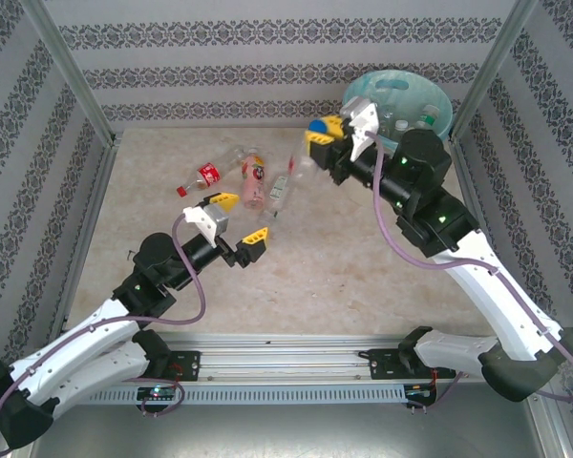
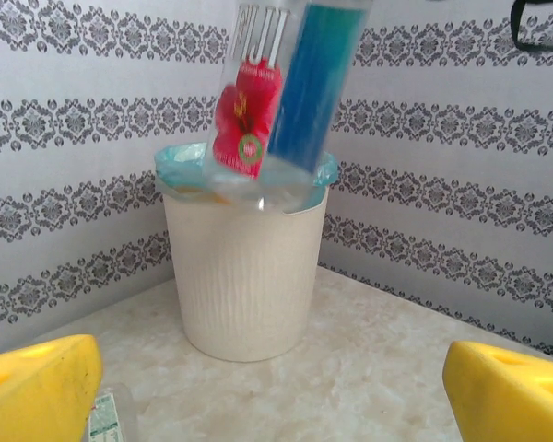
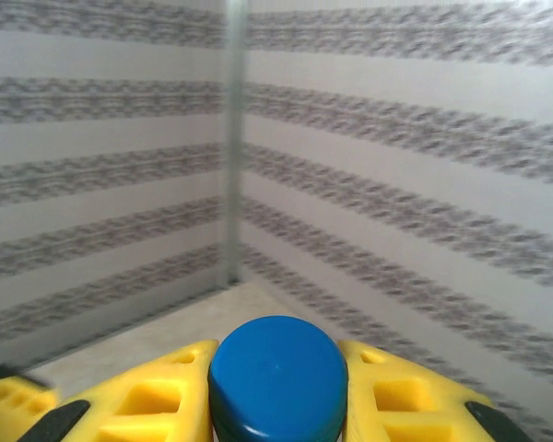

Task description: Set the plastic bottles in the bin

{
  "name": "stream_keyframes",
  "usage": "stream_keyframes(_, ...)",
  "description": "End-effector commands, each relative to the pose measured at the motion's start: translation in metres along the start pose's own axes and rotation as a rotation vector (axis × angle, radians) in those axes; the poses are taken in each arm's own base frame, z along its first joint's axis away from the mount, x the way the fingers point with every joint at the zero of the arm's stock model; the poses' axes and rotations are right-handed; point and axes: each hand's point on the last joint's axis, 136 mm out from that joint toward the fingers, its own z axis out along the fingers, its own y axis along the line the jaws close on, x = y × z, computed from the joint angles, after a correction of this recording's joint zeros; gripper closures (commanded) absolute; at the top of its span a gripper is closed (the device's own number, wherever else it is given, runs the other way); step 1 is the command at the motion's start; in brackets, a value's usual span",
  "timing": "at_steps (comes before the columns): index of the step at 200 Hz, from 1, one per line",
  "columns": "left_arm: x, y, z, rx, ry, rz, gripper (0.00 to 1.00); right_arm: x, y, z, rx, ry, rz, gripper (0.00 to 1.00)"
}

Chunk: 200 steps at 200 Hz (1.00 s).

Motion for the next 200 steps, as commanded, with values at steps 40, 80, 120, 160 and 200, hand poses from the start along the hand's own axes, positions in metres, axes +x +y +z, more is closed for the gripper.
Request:
stream_keyframes(40,-0.012,0.0,0.019,0.008,-0.03,-0.044,0.05,-0.034,-0.142,-0.015,0.517,-0.01,-0.14,0.84)
stream_keyframes(80,-0.006,-0.001,0.029,0.021,-0.003,-0.068,0.05,0.003,-0.229,-0.018,0.704,0.062,-0.102,0.85)
stream_keyframes(120,0.002,0.003,0.042,0.002,0.053,-0.111,0.06,0.045,-0.275,-0.014,0.784,0.147,-0.076,0.85)
stream_keyframes(160,0.014,0.006,0.055,-0.011,0.112,-0.139,0.07,0.107,-0.309,-0.012,0.804,0.273,0.016,0.84)
stream_keyframes(200,0.02,0.006,0.058,-0.016,0.137,-0.158,0.07,0.162,-0.318,-0.015,0.788,0.368,0.136,0.84)
